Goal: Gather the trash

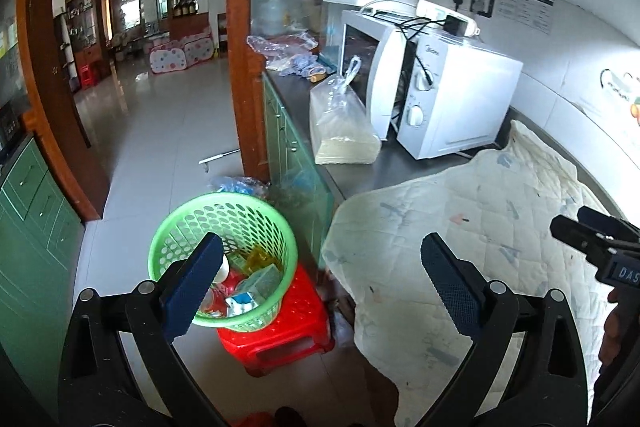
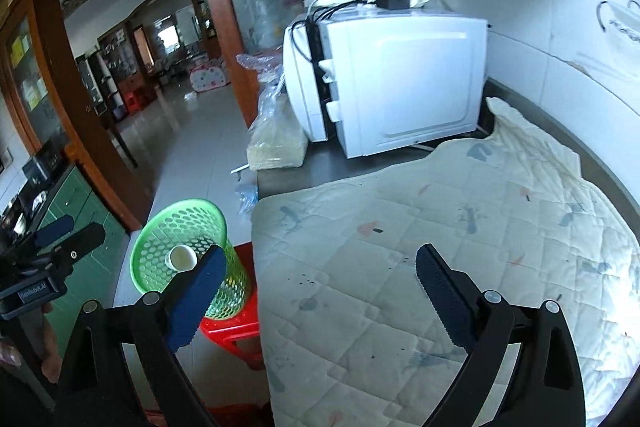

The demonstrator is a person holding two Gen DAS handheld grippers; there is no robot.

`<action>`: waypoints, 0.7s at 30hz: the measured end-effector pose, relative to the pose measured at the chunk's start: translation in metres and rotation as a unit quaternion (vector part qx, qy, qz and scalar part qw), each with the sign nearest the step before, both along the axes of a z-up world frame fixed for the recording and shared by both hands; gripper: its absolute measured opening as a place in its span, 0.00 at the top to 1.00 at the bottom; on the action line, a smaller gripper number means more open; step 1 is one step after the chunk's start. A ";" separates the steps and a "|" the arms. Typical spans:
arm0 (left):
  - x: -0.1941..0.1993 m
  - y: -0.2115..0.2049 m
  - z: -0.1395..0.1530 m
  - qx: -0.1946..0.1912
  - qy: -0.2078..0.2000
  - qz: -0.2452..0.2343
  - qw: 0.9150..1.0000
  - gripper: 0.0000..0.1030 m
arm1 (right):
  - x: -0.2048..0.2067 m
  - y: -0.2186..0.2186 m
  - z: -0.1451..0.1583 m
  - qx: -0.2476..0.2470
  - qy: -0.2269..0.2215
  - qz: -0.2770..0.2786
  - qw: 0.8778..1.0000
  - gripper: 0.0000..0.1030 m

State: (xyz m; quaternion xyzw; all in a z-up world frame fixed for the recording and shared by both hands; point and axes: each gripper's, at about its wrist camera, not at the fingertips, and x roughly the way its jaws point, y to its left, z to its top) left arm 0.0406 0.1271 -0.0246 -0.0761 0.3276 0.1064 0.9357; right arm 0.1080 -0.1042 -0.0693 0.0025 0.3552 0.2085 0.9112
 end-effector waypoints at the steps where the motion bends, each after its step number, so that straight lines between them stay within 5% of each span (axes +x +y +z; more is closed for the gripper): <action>1: -0.001 -0.002 0.001 0.002 -0.002 -0.001 1.000 0.05 | -0.003 -0.004 0.002 0.002 -0.003 -0.003 1.000 0.10; 21: -0.037 -0.042 0.029 0.017 -0.052 -0.026 0.998 0.05 | -0.051 -0.048 0.026 0.018 -0.058 -0.034 0.998 0.09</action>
